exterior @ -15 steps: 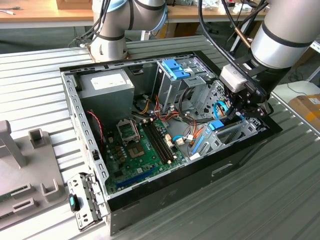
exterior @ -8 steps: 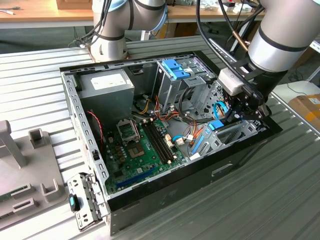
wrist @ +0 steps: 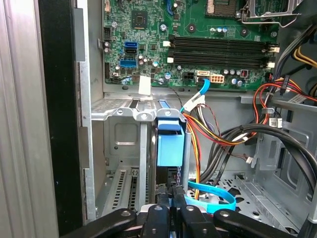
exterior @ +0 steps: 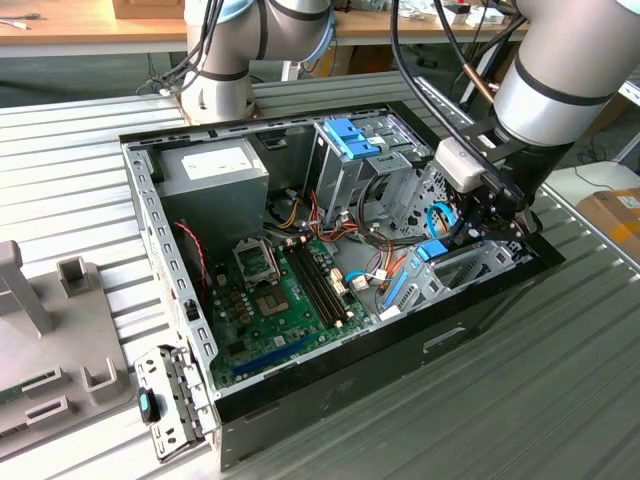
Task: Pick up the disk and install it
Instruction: 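Insert the second disk wire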
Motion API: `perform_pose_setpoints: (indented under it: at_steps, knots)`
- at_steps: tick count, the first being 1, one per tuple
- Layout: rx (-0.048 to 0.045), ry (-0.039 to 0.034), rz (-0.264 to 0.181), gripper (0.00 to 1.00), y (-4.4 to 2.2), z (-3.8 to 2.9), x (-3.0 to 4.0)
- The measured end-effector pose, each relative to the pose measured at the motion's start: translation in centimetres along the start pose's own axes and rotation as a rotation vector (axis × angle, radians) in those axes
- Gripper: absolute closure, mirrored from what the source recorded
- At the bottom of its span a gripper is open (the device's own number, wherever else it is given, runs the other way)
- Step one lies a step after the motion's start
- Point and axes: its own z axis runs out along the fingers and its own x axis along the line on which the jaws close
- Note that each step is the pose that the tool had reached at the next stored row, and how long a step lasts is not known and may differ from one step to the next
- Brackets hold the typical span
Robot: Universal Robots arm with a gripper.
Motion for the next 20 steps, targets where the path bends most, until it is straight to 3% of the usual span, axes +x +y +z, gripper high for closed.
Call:
perform_pose_setpoints:
  at_steps: [3,5,7,12,13,14,20]
  knots:
    - [0.0002,-0.0017,0.000,0.83,0.02,0.08,0.00]
    - [0.0000,-0.0001,0.000,0.71,0.01,0.00,0.00]
    - [0.0000,0.0000,0.000,0.71,0.00,-0.02,0.01]
    - [0.0000,-0.0014,0.000,0.71,-0.22,-1.11,-0.22]
    - [0.0008,-0.0331,0.007,0.71,-0.22,-1.12,-0.24]
    - [0.0012,-0.0466,0.009,0.71,-0.22,-1.11,-0.25]
    - [0.0011,-0.0474,0.009,0.71,-0.28,-0.70,-0.23]
